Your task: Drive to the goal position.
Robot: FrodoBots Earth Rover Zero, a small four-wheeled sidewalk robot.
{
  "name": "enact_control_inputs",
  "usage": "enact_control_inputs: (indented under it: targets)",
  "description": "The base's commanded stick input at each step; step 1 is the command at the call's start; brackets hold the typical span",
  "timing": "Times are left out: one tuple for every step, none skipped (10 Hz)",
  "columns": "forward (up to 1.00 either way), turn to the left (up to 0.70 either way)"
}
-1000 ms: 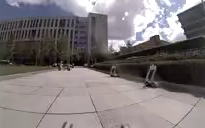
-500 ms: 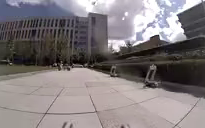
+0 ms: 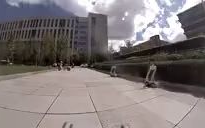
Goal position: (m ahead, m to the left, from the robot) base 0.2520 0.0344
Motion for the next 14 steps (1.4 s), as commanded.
enact_control_inputs:
  targets:
    - [0.05,0.00]
    - [0.05,0.00]
    - [-0.14,0.00]
    - [-0.70,0.00]
    - [-0.36,0.00]
    - [-0.13,0.00]
    - [0.00,0.00]
    - [0.13,0.00]
    - [0.36,0.00]
    - [0.67,0.00]
    - [0.70,0.00]
    - [0.70,0.00]
    - [0.70,0.00]
    - [0.70,0.00]
